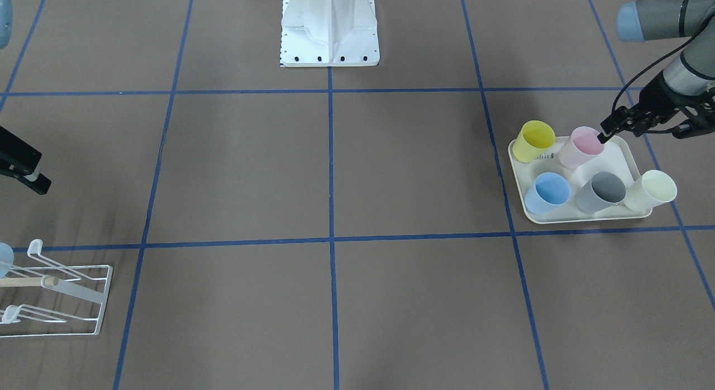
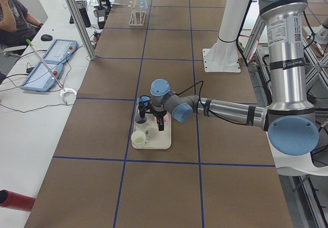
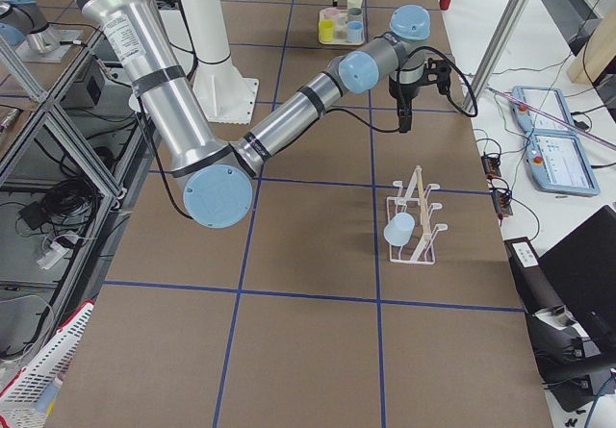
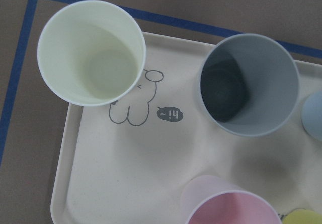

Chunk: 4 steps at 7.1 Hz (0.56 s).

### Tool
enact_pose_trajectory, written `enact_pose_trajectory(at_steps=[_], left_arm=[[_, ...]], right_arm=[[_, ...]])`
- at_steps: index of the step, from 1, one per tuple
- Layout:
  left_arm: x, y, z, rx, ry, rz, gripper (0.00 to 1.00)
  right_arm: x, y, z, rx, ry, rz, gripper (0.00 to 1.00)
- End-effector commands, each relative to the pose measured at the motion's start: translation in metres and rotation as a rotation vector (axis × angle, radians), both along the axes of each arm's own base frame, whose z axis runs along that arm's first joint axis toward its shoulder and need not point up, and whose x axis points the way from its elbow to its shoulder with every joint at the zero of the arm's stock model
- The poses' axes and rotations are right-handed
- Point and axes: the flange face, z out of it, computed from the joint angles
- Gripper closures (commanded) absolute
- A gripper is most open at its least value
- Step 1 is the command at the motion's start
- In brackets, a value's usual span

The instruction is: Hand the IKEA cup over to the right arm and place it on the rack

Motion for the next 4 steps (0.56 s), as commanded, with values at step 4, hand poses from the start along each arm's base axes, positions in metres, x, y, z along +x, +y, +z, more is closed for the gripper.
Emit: enact_pose_trajectory(at_steps=[4], left_arm=[[0.0156,0.0011,0.0137,0.022,-0.019,0.025,0.17]], right_arm=[[-0.003,-0.002,-0.0007,0.001,0.002,-0.003,0.01]])
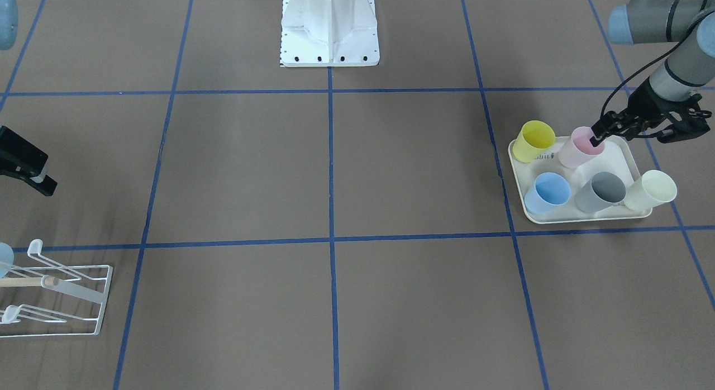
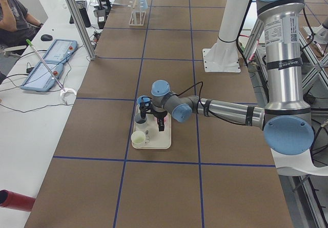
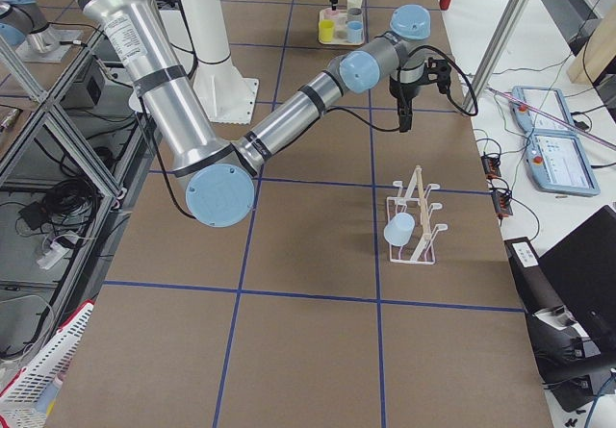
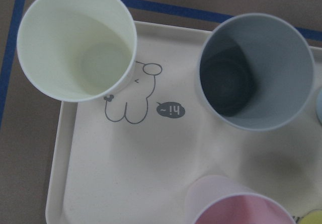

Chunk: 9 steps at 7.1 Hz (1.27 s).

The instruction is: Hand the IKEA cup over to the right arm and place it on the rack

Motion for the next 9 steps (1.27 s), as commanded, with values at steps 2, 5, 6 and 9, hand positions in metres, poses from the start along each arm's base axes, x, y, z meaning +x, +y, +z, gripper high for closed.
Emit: enact_pose_trajectory(at_steps=[2,5,6,9], left_arm=[[0.005,-0.001,0.017,0.021,0.013,0.008,0.22],[0.008,0.0,0.012,0.036,0.025,0.014,0.29],[0.009,0.0,0.01,0.039,0.027,0.015,0.35],[0.011,-0.002,0.004,0.053,0.033,0.021,0.88]], right_arm=[[0.001,-0.001,0.002,-0.003,0.001,0.001,0.01],[0.0,-0.001,0.001,-0.002,0.0,-0.001,0.01],[0.0,0.0,0.002,-0.003,0.0,-0.001,0.01],[0.0,-0.001,0.003,-0.006,0.001,0.0,0.01]])
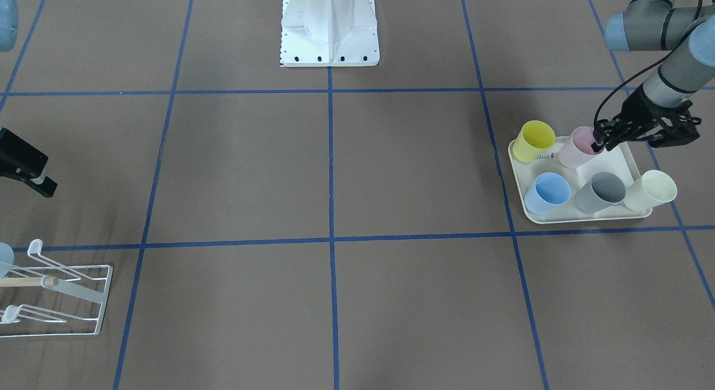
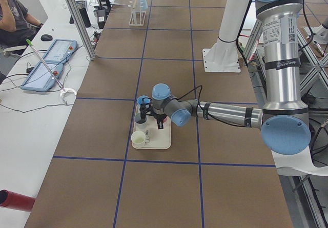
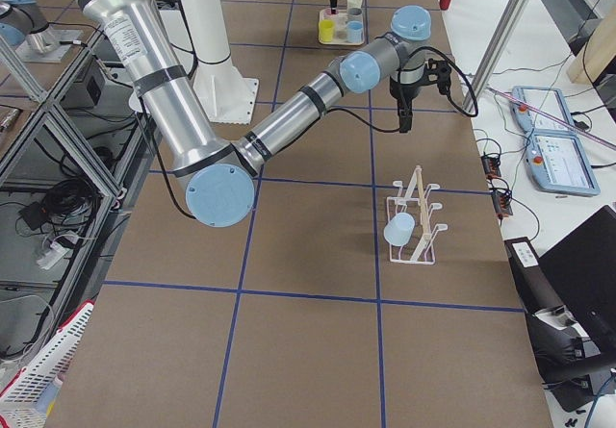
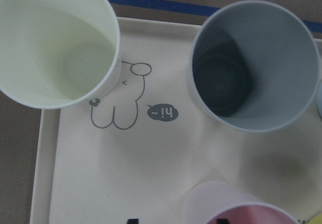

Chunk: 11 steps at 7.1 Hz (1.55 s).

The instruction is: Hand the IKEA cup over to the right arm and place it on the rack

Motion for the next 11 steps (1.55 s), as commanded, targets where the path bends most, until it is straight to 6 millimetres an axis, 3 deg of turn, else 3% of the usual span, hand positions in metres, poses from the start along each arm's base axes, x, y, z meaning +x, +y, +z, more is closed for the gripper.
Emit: enact_pose_trajectory(at_steps=[1,2,3,4,7,10,11], left_arm=[[0.008,-0.006,-0.011,0.02,0.012,0.007,0.88],[0.006,-0.005,-0.011,0.022,0.011,0.009,1.0],[0.001,-0.003,-0.016,0.026,0.021,0.006,1.0],[-0.014,0.014,-0.018,0.023,0.021,0.005,1.0],[-0.086,0.043,-0.018,0.085,-0.009,-0.023,1.0],[-0.176,0.031,-0.012,0.145,-0.088,-0.121,1.0],[-0.184,0.009,-0.033,0.16,-0.108,-0.105,1.0]], right_arm=[[0.0,-0.001,0.0,0.001,0.0,0.0,0.01],[-0.001,0.0,0.0,0.001,0.0,-0.001,0.01],[-0.001,0.0,-0.001,0.002,-0.001,-0.001,0.01],[-0.002,0.0,-0.001,0.001,-0.001,-0.002,0.01],[-0.003,0.0,-0.001,0.001,-0.001,-0.004,0.01],[-0.006,0.002,-0.001,0.004,-0.001,-0.009,0.01],[-0.006,0.003,-0.003,0.007,-0.002,-0.009,0.01]])
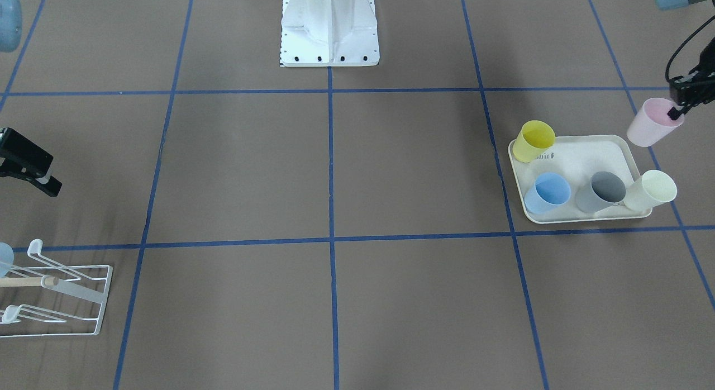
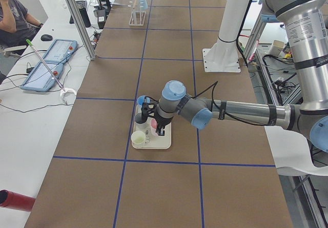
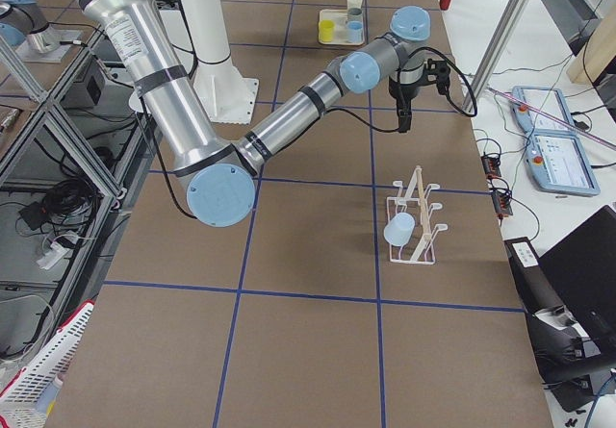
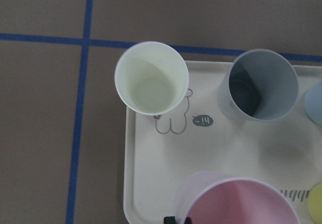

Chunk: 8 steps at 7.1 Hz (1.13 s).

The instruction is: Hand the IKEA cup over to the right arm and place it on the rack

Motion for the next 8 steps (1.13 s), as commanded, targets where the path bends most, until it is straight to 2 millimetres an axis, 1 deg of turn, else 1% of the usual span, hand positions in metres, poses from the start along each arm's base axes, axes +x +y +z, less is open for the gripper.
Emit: enact_pose_trajectory(at_steps=[1,2,3,4,5,6,7,8], left_arm=[[-0.032,-0.052,-0.054,0.001,-0.044,-0.02,1.0],[-0.037,-0.084,-0.09,-0.004,-0.06,-0.011,1.0],[-0.039,-0.106,-0.117,-0.016,-0.07,-0.004,1.0],[-0.036,-0.124,-0.139,0.005,-0.09,-0.011,1.0],[-0.044,-0.142,-0.157,0.047,-0.201,-0.09,1.0],[-0.04,-0.17,-0.185,0.04,-0.185,-0.183,1.0],[-0.013,-0.185,-0.218,0.025,-0.135,-0.253,1.0],[0.022,-0.192,-0.243,0.061,-0.147,-0.371,1.0]], right_arm=[[0.0,0.002,-0.002,0.005,-0.001,-0.001,0.01],[0.0,0.003,-0.004,0.009,-0.003,-0.001,0.01],[0.0,0.003,-0.003,0.008,-0.002,-0.001,0.01],[-0.001,0.003,-0.001,0.01,0.008,0.005,0.01],[0.002,-0.001,0.004,0.023,0.058,0.039,0.01],[-0.001,-0.004,0.005,0.033,0.087,0.057,0.01],[0.0,-0.005,0.001,0.047,0.065,0.109,0.01],[-0.001,-0.005,-0.005,0.062,0.013,0.181,0.01]])
